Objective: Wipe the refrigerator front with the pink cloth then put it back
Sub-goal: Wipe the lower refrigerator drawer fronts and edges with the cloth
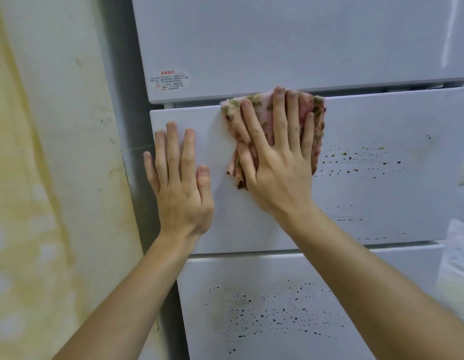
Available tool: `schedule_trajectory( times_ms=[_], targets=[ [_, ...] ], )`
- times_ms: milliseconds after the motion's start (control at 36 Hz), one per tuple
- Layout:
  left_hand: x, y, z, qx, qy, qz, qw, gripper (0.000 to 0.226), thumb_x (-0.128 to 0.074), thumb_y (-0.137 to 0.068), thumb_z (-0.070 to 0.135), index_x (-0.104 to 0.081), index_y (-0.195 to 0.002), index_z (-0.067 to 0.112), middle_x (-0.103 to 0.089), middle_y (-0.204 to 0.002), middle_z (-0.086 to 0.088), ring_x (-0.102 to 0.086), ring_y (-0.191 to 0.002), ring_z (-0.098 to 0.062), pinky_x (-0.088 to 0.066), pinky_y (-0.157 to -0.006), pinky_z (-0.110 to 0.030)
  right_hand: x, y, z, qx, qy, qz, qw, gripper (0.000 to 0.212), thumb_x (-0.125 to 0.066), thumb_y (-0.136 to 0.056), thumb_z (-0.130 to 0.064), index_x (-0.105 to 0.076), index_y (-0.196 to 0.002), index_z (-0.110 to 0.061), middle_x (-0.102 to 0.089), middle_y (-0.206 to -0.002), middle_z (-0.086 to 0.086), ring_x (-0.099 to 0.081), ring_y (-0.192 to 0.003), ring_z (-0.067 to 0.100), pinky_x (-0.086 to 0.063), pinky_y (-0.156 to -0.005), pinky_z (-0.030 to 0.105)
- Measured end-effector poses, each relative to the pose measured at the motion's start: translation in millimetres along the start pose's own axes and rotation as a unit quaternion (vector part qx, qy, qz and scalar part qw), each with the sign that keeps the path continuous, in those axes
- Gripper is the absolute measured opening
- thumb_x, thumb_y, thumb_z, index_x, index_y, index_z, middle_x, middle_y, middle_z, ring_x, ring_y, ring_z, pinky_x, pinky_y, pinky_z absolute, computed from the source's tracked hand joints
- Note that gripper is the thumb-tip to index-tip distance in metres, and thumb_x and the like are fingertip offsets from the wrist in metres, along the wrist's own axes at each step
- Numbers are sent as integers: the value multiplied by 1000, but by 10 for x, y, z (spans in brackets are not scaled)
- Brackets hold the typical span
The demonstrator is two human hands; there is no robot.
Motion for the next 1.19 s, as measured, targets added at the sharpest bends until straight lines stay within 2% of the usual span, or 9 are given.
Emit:
schedule_trajectory(
  times_ms=[139, 278, 333, 417, 556, 667, 806, 1000, 1194],
  targets=[
    [-19, 55, 20, -17, -16, -7, 1000, 56, -31, -110, 29, -32, -163, 12, -21, -172, -15, -14, -161, -33, -5, -131, -54, -46, 398, -24, 4, -34, -9, 999, 56, -43, -110, -27, -32, -164, -13, -17, -171, 21, -14, -161, 37, -11, -131, 53],
    [-34, 116, 49, -28, -22, -21, 999, 57, -35, -108, 26, -32, -163, 14, -20, -172, -15, -12, -161, -32, -7, -130, -56, -55, 1310, 77, 49, -36, -93, 994, 55, -34, -112, -27, -29, -164, -9, -17, -172, 20, -14, -161, 38, -18, -129, 57],
    [-31, 114, 59, -24, -20, -27, 999, 57, -35, -107, 26, -32, -163, 14, -19, -173, -15, -12, -161, -32, -6, -130, -56, -43, 1592, 153, 51, -21, -115, 992, 55, -29, -113, -31, -27, -164, -9, -16, -173, 20, -14, -161, 37, -15, -130, 55],
    [-14, 105, 77, -21, -17, -42, 999, 58, -33, -107, 28, -30, -164, 14, -16, -173, -15, -9, -162, -31, -4, -130, -55, 1, 1732, 265, 63, -15, -126, 990, 62, -39, -109, -30, -23, -166, -13, -13, -174, 18, -13, -161, 35, -8, -131, 52],
    [-7, 105, 121, -34, -6, -50, 998, 57, -24, -110, 36, -33, -163, 16, -17, -173, -13, -11, -162, -30, -5, -130, -55, 81, 1333, 398, 56, -9, -101, 993, 62, -44, -105, -35, -32, -164, -20, -16, -174, 13, -16, -162, 31, -10, -131, 52],
    [-74, 84, 155, -33, -26, -58, 997, 60, -33, -108, 40, -30, -164, 18, -14, -174, -12, -7, -162, -30, -7, -129, -61, 127, 586, 449, 24, 10, -48, 998, 63, -50, -104, -40, -33, -164, -30, -16, -174, 13, -13, -162, 31, -5, -130, 58],
    [-132, 86, 213, -37, -42, -57, 997, 69, -37, -107, 55, -28, -165, 18, -13, -174, -12, -8, -162, -35, -6, -126, -68, 123, 118, 424, -6, 40, -37, 999, 57, -34, -110, -45, -28, -165, -32, -16, -174, 13, -9, -162, 37, -8, -125, 70],
    [-146, 90, 223, -46, -45, -55, 996, 66, -35, -108, 58, -30, -164, 25, -13, -174, -12, -6, -162, -36, -4, -126, -68, 83, 497, 416, 1, -11, -27, 1000, 58, -37, -111, -29, -28, -165, -12, -19, -173, 16, -12, -162, 34, -11, -131, 54],
    [-145, 95, 221, -48, -34, -40, 998, 59, -38, -109, 45, -33, -163, 23, -15, -174, -12, -9, -161, -37, -5, -126, -68, 81, 1420, 471, 25, -53, -75, 995, 57, -40, -108, -19, -31, -161, 0, -20, -171, 23, -18, -160, 40, -16, -130, 56]
  ],
)
Point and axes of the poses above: each hand's wrist, its own y-axis away from the middle knuckle, its own x-axis out of the back of the hand, z = x × y, the point moved 4 cm from there along -y, towards the middle knuckle
